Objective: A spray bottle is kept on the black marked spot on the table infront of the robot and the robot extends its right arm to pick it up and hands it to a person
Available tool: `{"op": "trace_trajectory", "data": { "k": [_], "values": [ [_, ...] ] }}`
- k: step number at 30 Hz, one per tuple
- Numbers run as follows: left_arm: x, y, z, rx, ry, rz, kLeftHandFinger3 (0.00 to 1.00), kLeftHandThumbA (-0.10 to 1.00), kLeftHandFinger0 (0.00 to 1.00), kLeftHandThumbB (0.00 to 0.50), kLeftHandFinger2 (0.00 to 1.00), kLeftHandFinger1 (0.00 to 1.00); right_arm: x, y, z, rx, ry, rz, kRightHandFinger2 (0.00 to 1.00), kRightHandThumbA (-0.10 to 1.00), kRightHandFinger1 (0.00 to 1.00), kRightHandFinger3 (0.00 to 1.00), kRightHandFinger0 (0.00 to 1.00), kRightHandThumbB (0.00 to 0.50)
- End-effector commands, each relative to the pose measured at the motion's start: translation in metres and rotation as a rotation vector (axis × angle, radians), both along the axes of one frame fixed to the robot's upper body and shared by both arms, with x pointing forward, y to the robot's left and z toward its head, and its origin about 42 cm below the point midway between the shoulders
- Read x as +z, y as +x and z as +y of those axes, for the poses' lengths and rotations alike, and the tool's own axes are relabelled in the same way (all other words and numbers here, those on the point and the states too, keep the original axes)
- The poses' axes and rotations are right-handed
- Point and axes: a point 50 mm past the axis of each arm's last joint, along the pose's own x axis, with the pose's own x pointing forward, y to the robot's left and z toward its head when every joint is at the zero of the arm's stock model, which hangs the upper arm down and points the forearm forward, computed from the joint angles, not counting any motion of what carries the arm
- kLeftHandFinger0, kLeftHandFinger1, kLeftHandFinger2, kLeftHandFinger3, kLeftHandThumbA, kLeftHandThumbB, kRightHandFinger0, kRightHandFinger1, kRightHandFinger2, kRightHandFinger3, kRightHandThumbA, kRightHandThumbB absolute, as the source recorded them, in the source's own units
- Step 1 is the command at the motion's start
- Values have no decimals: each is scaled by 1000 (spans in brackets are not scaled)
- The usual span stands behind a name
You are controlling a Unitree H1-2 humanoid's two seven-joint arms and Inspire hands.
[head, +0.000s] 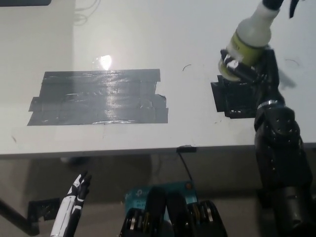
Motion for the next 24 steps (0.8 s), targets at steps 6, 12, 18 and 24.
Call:
{"op": "trace_trajectory", "data": {
  "k": [6, 12, 18, 24],
  "values": [
    [7, 1, 0, -11, 29, -41, 1000, 1000, 1000, 267, 1000, 1000, 53, -16, 59, 205, -71, -125, 695, -100, 338, 737, 0, 147],
    [11, 6, 0, -19, 39, -58, 1000, 1000, 1000, 263, 1000, 1000, 36, -13, 89, 247, -126, -30, 719, -100, 364, 777, 3, 162],
    [11, 7, 0, -20, 33, -59, 1000, 1000, 1000, 264, 1000, 1000, 16, -6, 100, 301, -200, 60, 650, -100, 351, 698, 0, 138],
    [12, 7, 2, -31, 44, -64, 1000, 1000, 1000, 266, 1000, 1000, 11, 3, 92, 382, -137, 247, 615, -100, 271, 609, 0, 154]
  ]
}}
